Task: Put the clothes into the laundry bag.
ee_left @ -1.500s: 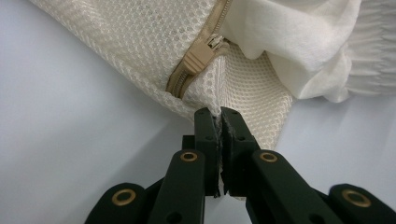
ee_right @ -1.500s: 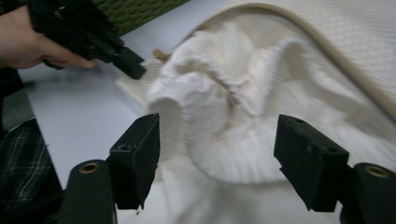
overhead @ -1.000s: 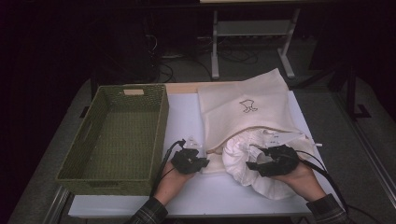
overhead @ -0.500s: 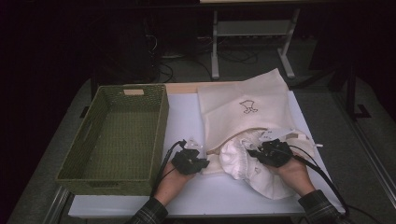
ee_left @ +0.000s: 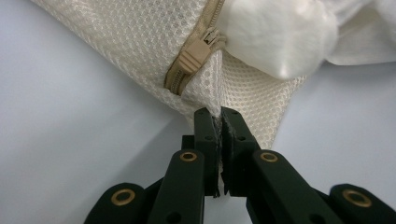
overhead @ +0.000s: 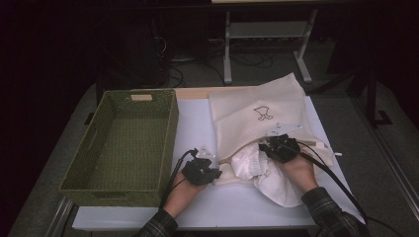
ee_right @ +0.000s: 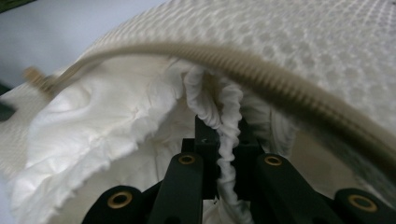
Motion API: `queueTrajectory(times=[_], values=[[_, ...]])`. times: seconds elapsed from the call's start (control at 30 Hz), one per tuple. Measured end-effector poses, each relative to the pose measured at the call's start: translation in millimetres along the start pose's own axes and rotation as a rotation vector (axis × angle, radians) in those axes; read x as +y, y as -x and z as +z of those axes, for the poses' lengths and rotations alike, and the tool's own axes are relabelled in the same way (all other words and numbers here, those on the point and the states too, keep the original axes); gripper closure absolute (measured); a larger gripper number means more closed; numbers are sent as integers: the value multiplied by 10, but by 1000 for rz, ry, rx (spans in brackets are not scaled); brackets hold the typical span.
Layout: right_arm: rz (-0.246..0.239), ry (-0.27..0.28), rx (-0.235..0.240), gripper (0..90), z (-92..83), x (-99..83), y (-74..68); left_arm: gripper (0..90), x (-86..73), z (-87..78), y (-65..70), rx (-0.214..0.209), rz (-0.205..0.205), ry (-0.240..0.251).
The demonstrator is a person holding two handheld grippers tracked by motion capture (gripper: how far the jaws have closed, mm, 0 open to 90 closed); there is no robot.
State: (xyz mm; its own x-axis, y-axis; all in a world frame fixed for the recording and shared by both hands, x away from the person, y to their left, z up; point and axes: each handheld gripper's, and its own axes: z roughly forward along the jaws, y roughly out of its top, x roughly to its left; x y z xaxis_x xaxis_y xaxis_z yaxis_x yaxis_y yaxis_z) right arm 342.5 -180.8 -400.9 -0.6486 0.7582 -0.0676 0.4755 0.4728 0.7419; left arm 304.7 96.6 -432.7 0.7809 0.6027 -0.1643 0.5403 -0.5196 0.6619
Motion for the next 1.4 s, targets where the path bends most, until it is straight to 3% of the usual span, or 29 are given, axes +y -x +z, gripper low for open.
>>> queueTrajectory(times=[0.33, 0.63, 0.8, 0.83, 0.87, 0.93, 1.1, 1.4], values=[[37, 39, -67, 846, 276, 147, 128, 860, -3, -2, 7, -4, -1, -4], [36, 37, -44, 820, 285, 122, 126, 857, -9, 11, 7, -6, -6, -7], [28, 35, 6, 712, 208, 88, 98, 854, -11, 16, 2, -9, -2, -11], [29, 30, 44, 644, 164, 67, 93, 854, -12, 17, 0, -10, -2, -11], [29, 30, 44, 644, 164, 67, 93, 853, -12, 17, 0, -10, -2, -11], [6, 3, 74, 563, 100, 38, 60, 852, -12, 16, -2, -10, 0, -11], [-16, 12, 106, 490, -72, 5, 3, 850, -12, 16, -4, -12, -1, -10], [11, 54, 128, 396, -486, -165, 100, 848, -8, 19, 0, -9, 3, -13]])
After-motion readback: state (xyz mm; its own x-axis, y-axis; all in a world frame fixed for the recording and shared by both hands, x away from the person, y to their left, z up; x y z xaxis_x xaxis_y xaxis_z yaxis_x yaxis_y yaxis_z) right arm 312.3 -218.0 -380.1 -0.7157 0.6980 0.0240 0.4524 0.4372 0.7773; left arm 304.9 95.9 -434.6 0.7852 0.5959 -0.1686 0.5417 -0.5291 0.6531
